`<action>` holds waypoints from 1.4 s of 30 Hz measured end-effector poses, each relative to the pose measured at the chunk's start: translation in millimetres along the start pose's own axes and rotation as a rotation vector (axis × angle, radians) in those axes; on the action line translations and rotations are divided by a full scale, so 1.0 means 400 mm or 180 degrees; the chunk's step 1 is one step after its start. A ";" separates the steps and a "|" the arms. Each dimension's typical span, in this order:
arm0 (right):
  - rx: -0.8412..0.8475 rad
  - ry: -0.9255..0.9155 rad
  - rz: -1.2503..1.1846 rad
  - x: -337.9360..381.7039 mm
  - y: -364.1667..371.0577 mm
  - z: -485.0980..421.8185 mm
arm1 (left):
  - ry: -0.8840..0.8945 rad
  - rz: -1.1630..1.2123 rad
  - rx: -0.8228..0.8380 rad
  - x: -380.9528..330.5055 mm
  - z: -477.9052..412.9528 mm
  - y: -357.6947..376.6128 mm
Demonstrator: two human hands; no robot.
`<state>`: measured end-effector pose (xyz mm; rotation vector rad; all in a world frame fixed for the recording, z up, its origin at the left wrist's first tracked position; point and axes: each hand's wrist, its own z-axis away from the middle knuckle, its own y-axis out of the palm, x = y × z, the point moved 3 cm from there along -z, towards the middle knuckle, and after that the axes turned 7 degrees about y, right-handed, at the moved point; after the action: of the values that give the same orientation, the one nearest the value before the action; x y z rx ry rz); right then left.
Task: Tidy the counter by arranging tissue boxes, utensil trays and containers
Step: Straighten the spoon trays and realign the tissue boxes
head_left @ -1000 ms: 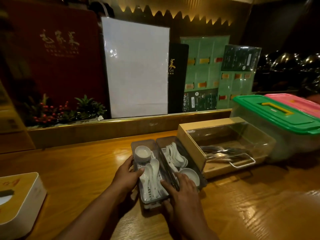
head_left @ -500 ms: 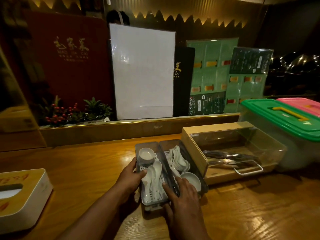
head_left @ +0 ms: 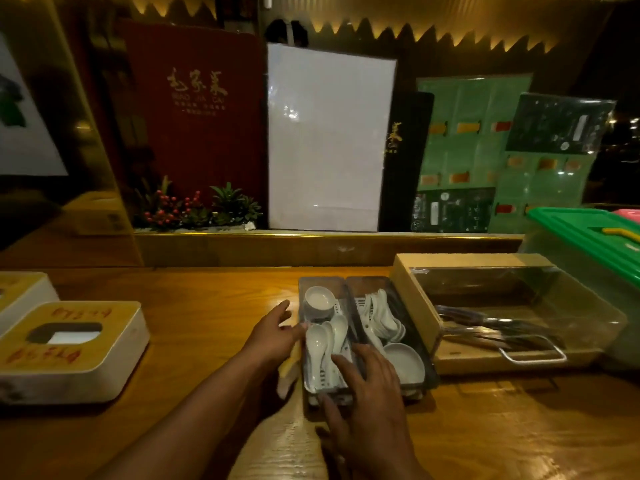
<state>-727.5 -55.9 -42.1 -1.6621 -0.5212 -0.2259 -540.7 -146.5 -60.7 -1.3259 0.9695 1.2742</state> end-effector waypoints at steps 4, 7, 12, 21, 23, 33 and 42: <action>-0.0241 -0.0792 -0.0596 0.129 0.054 -0.021 | 0.0430 -0.0793 -0.0118 -0.033 0.062 -0.147; 0.0100 -0.1102 -0.0720 0.271 0.118 -0.040 | 0.0632 -0.1549 -0.0215 -0.054 0.119 -0.307; 0.0663 -0.1325 -0.0444 0.503 0.247 -0.069 | 0.0938 -0.2233 -0.0752 -0.085 0.175 -0.567; 0.0575 -0.0837 -0.0109 0.730 0.378 -0.129 | 0.0455 -0.2788 -0.1289 0.007 0.153 -0.888; 0.0459 -0.0799 -0.0065 0.716 0.381 -0.137 | 0.0509 -0.2723 -0.1132 0.020 0.136 -0.898; 0.0046 -0.0015 0.0288 0.479 0.258 -0.216 | 0.0881 -0.1936 -0.0004 0.021 0.024 -0.696; -0.0220 0.0479 0.0589 0.279 0.118 -0.284 | 0.0597 -0.0626 0.0406 0.013 -0.043 -0.434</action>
<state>-591.2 -147.3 -16.3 -1.7332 -0.2469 -0.2327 -367.5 -134.4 -44.1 -1.4206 1.0050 0.9373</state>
